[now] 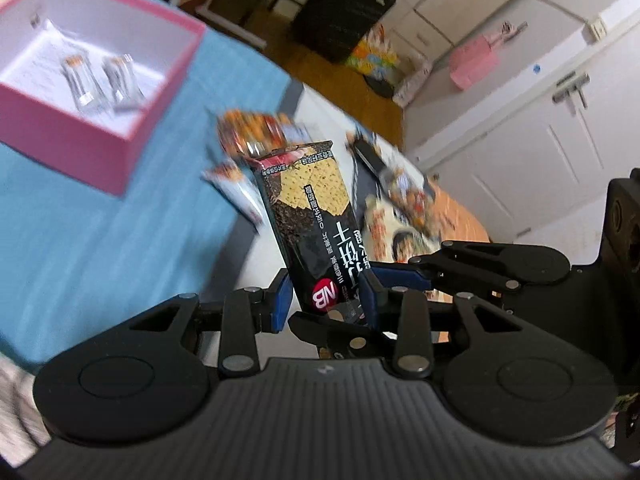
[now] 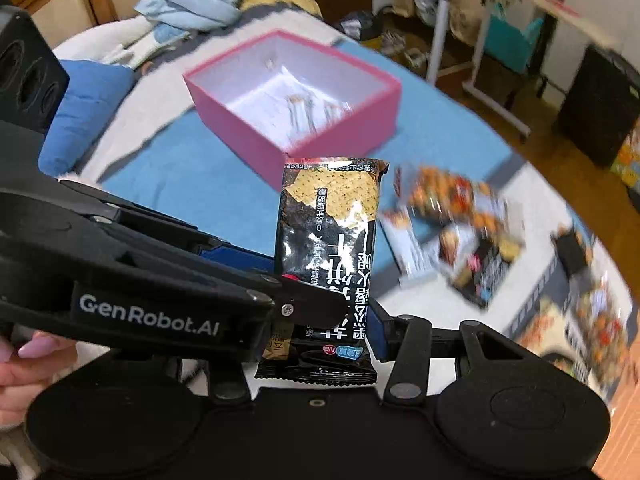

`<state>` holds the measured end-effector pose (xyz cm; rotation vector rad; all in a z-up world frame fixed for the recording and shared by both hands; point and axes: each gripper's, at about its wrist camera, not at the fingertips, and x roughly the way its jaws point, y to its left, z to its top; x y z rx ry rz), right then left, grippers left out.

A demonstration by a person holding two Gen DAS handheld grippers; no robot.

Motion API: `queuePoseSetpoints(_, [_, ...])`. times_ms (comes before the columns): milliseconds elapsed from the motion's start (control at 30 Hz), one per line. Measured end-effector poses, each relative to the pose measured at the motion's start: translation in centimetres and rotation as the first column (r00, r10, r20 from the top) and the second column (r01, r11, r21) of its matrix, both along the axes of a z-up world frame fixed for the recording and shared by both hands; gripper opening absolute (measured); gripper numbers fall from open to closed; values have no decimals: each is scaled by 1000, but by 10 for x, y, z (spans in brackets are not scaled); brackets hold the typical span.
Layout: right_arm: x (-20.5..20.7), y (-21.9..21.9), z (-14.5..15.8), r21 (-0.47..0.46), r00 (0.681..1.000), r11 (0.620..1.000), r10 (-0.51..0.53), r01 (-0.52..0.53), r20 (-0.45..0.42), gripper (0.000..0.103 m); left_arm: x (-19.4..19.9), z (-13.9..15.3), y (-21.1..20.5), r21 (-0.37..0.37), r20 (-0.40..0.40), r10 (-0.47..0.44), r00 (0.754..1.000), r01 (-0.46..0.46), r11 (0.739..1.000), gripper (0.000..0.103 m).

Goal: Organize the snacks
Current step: 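Lift the black cracker pack with the left gripper and carry it over the box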

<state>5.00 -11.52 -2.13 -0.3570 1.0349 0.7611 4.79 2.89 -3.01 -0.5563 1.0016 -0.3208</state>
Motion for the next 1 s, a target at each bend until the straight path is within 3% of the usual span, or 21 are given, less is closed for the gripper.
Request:
queuePoseSetpoints(233, [29, 58, 29, 60, 996, 997, 51, -56, 68, 53, 23, 30, 59, 14, 66, 100, 993, -101, 995, 35])
queuePoseSetpoints(433, [64, 120, 29, 83, 988, 989, 113, -122, 107, 53, 58, 33, 118, 48, 81, 167, 983, -171, 984, 36])
queuePoseSetpoints(700, [120, 192, -11, 181, 987, 972, 139, -151, 79, 53, 109, 4, 180, 172, 50, 259, 965, -264, 949, 38])
queuePoseSetpoints(867, [150, 225, -43, 219, 988, 964, 145, -153, 53, 53, 145, -24, 210, 244, 19, 277, 961, -273, 931, 38])
queuePoseSetpoints(1000, [179, 244, -70, 224, 989, 964, 151, -145, -9, 53, 168, -50, 228, 242, -8, 311, 950, -300, 923, 38])
